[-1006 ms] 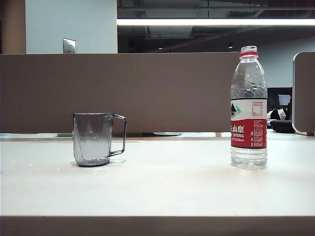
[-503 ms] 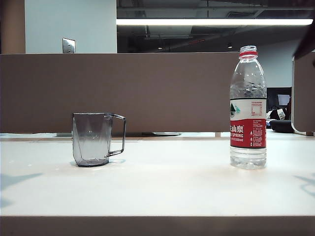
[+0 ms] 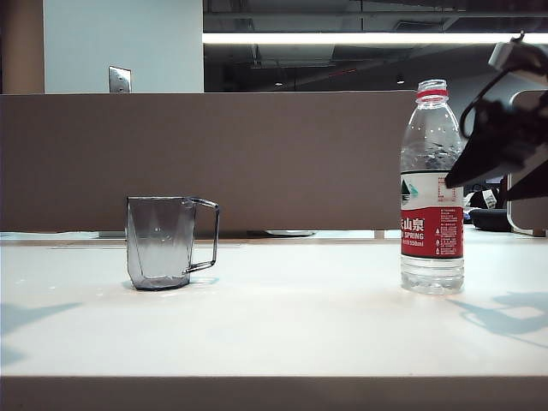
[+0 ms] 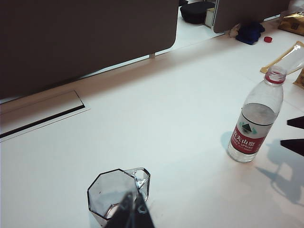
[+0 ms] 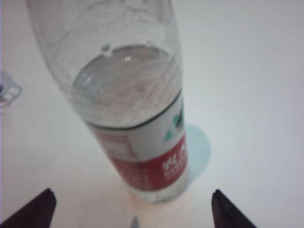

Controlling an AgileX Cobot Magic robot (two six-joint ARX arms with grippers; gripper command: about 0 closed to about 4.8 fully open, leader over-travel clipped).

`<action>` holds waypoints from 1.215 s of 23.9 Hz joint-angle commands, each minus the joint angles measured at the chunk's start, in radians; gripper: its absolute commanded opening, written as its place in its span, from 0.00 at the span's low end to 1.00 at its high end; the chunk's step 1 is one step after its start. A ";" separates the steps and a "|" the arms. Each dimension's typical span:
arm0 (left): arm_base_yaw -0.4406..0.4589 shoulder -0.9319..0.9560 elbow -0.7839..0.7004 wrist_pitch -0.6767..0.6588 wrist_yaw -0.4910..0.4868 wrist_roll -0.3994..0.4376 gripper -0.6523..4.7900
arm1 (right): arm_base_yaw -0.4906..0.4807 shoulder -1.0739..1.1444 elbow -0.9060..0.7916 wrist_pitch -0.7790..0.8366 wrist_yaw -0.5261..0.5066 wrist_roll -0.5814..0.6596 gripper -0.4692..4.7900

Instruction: Pick up the mineral water bottle on the table and pour water into the mug until it's half full.

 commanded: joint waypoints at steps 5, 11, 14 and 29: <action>0.000 -0.001 0.004 0.013 0.000 0.004 0.11 | 0.008 0.247 0.003 0.334 -0.058 -0.001 1.00; 0.000 0.000 0.004 0.013 -0.005 0.008 0.11 | 0.014 0.367 0.003 0.513 -0.063 0.000 1.00; 0.000 0.000 0.004 0.012 -0.006 0.030 0.11 | 0.014 0.417 0.014 0.575 -0.060 0.000 1.00; 0.000 0.000 0.004 0.011 -0.052 0.059 0.11 | 0.014 0.544 0.090 0.625 -0.062 0.014 0.76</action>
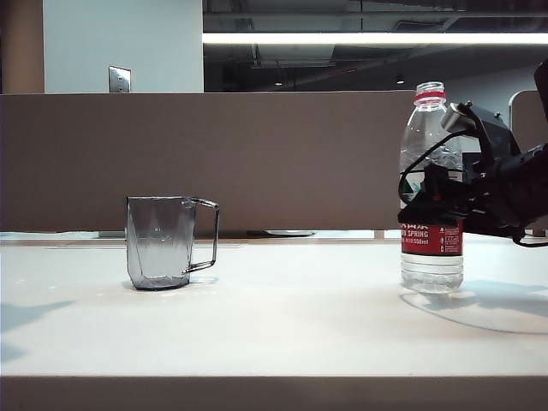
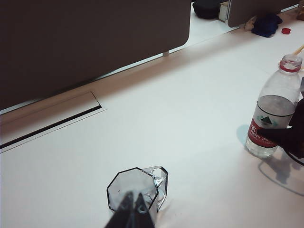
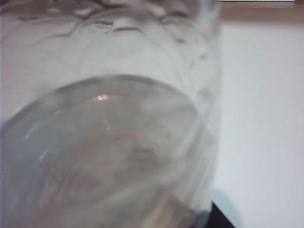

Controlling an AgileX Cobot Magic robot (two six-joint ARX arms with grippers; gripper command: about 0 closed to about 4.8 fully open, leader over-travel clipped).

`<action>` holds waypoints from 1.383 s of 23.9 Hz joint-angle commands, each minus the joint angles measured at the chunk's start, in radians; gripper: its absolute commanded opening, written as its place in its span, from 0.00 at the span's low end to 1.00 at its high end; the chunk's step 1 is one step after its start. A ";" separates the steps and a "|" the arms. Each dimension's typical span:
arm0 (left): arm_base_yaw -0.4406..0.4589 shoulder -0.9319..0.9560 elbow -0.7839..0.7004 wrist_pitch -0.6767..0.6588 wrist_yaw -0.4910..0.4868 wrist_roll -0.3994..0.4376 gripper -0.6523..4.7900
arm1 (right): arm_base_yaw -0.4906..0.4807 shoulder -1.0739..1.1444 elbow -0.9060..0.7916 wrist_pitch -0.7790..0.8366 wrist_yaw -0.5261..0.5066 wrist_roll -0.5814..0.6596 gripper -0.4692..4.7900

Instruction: Pick up the mineral water bottle on the table and pour water into the mug until it's half full.

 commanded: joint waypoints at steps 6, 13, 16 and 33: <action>0.000 -0.002 0.004 -0.009 -0.001 0.003 0.11 | 0.002 -0.116 0.005 -0.045 0.000 0.001 0.58; 0.000 -0.002 0.004 -0.043 -0.023 0.003 0.11 | 0.043 -0.281 0.337 -0.800 0.057 -0.002 0.58; 0.000 -0.002 0.004 -0.043 -0.023 -0.008 0.11 | 0.090 -0.268 0.472 -0.983 0.106 -0.041 0.58; 0.000 -0.002 0.004 -0.051 -0.023 -0.040 0.11 | 0.528 -0.017 0.927 -1.412 0.745 -0.446 0.58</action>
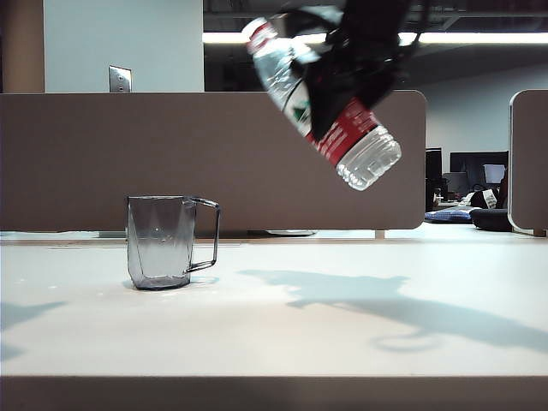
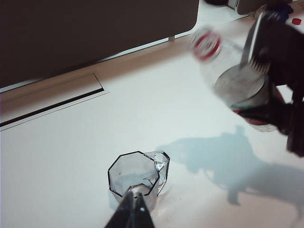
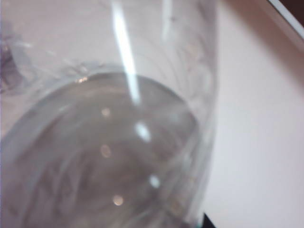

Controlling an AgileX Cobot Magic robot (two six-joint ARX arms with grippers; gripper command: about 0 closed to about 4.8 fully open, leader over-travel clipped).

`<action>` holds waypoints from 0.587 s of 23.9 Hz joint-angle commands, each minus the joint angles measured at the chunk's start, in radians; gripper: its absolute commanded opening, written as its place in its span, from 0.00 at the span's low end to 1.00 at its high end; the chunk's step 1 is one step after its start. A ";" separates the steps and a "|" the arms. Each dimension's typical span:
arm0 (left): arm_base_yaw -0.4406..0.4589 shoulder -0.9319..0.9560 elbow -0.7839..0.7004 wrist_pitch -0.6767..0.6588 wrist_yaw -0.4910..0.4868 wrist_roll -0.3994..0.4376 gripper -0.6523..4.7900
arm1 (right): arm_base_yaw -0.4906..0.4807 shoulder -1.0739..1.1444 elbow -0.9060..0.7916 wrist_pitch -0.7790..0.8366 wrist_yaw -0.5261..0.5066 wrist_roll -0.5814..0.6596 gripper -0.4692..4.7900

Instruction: Pick up the mineral water bottle on the table and pour water into the mug until it's half full.

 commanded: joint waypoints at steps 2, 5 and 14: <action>-0.001 -0.002 0.004 -0.002 0.000 0.005 0.11 | 0.100 0.076 0.039 0.033 0.197 -0.177 0.58; -0.001 -0.002 0.004 -0.012 0.000 0.005 0.11 | 0.130 0.110 0.038 0.034 0.235 -0.190 0.58; -0.001 -0.002 0.005 -0.040 -0.003 0.004 0.11 | 0.173 0.187 0.039 0.033 0.390 -0.264 0.58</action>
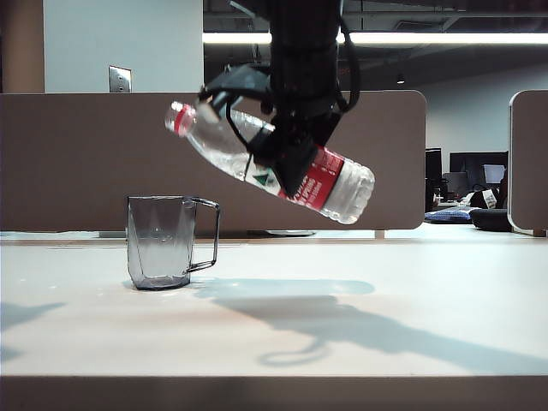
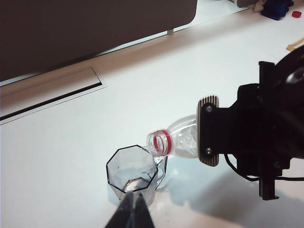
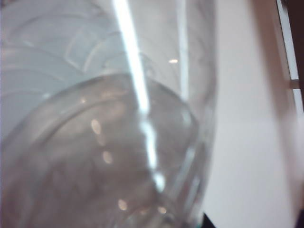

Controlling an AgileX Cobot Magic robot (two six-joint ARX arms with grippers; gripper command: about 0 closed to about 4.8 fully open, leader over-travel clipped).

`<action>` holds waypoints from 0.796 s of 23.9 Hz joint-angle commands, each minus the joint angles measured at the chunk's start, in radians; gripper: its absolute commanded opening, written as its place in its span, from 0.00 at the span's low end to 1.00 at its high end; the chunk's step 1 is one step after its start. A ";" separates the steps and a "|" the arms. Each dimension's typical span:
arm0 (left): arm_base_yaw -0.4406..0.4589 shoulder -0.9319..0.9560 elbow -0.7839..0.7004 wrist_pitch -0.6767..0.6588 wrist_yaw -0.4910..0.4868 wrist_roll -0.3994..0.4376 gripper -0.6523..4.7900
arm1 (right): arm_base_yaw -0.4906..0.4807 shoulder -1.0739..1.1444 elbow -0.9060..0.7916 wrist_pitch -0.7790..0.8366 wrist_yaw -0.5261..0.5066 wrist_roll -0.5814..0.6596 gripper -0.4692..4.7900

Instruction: Pick up the mineral water bottle on the table and pour water into the mug until it's half full.

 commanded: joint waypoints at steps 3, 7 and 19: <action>-0.001 -0.002 0.005 -0.048 -0.002 0.000 0.11 | 0.008 0.015 0.011 0.029 0.139 -0.082 0.58; -0.001 -0.002 0.005 -0.076 -0.003 0.001 0.11 | 0.008 0.019 0.011 0.039 0.168 -0.131 0.58; -0.002 -0.019 0.006 -0.084 0.001 0.000 0.11 | 0.008 0.028 0.011 0.140 0.231 -0.279 0.54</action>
